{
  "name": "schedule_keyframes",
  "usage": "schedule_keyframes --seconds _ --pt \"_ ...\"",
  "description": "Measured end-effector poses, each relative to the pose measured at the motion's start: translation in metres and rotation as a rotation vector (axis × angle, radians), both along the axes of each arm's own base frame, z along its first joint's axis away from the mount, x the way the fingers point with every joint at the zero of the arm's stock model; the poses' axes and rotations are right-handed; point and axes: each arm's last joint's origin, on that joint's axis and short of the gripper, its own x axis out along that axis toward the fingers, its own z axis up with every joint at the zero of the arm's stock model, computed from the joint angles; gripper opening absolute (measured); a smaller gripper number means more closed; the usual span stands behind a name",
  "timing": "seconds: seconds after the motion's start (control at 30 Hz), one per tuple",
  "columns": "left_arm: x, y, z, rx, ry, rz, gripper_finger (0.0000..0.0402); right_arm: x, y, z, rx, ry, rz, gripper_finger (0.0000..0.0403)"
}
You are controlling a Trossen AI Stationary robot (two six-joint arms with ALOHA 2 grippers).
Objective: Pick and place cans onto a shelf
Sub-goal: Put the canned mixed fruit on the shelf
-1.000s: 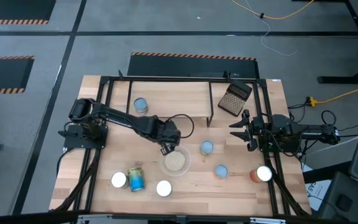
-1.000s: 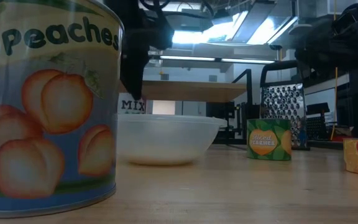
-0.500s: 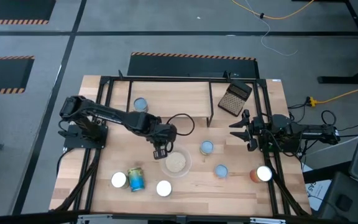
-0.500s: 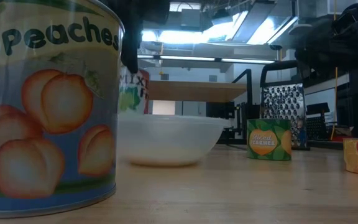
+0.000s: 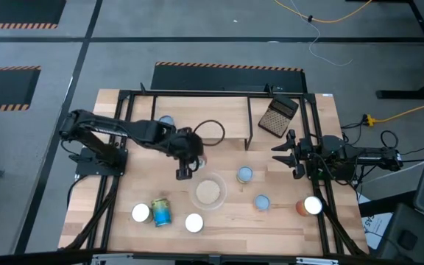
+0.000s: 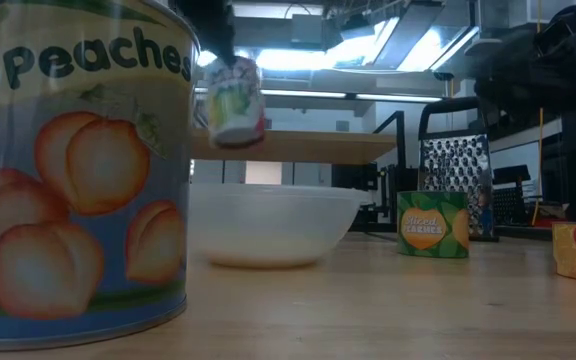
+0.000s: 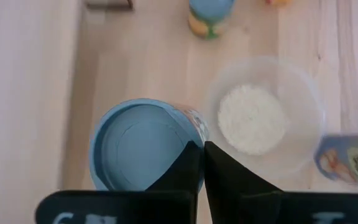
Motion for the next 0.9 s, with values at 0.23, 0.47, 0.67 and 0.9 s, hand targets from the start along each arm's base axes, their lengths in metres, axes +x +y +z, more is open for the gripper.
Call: schedule_keyframes --seconds 0.23,0.47,0.67,0.9 --pt "-0.007 0.024 0.036 0.174 -0.088 -0.049 0.0008 0.0 0.0 -0.001 0.002 0.008 -0.012 0.0155" --pt "-0.018 0.055 0.082 0.325 -0.141 -0.035 0.0007 0.0 0.0 -0.001 0.0 0.008 -0.012 0.0155" --pt "-0.038 0.085 0.116 0.428 -0.11 0.04 0.0004 0.0 -0.001 -0.001 0.0 0.01 -0.018 0.0155" --pt "-0.072 0.12 0.13 0.448 -0.032 0.141 0.0003 0.0 -0.001 -0.001 0.001 0.011 -0.019 0.0155"
